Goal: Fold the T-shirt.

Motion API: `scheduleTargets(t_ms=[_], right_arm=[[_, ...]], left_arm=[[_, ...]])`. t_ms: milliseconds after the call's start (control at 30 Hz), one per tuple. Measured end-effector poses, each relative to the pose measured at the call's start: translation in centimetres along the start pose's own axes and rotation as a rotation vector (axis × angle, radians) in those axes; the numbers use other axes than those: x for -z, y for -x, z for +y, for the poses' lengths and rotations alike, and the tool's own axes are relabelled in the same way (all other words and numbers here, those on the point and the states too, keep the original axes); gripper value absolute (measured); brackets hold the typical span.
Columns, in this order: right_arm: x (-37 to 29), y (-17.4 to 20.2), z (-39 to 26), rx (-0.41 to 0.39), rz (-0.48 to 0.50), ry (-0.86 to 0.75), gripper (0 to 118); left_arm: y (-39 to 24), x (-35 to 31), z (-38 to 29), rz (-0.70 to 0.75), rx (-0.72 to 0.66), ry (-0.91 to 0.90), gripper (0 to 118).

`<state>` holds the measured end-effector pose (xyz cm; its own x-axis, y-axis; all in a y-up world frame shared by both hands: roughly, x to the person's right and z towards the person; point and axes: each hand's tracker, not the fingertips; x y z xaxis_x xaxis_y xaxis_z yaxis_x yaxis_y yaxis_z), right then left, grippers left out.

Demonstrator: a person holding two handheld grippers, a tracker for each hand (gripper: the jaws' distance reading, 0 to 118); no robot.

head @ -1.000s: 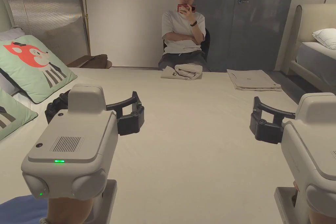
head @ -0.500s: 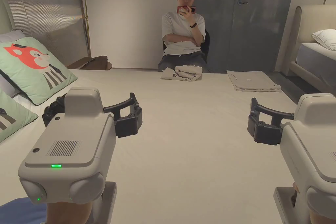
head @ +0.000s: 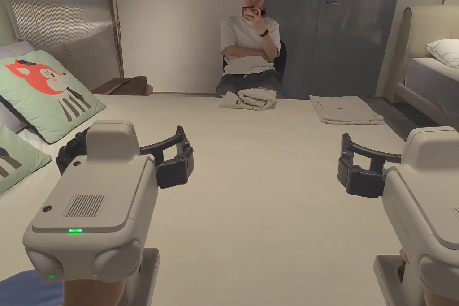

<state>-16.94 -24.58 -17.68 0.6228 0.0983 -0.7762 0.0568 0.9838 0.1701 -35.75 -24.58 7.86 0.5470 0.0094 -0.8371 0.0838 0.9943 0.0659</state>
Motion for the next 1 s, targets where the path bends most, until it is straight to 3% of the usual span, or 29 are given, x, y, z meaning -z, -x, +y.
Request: scheduleTargets(t_ms=[1000], right_arm=[[1.2, -0.1, -0.2, 0.035, 0.031, 0.12, 114]], left_arm=[[0.0, -0.3, 0.2, -0.012, 0.0, 0.006, 110]])
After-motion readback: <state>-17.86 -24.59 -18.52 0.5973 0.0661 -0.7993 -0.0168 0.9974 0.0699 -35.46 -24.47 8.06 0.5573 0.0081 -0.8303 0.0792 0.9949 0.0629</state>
